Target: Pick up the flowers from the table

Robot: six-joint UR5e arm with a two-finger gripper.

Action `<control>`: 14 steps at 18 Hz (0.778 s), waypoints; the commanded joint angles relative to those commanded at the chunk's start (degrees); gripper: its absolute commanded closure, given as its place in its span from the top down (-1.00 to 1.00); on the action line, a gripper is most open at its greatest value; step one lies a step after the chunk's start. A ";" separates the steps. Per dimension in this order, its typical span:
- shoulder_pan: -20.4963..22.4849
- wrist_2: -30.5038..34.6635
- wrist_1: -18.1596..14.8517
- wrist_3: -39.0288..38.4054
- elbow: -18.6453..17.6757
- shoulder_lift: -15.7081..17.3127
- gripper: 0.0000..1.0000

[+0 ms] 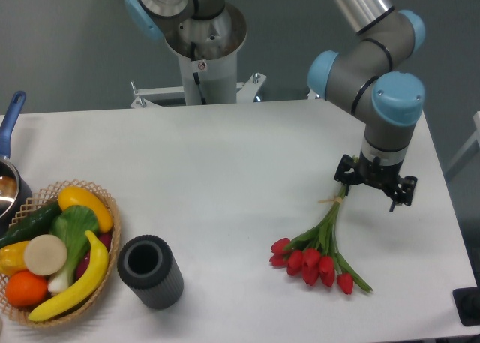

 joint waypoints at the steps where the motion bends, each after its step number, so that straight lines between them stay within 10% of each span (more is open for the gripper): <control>1: -0.87 -0.09 0.00 0.00 -0.09 -0.35 1.00; 14: -6.15 -1.93 2.90 -0.96 0.08 -4.22 1.00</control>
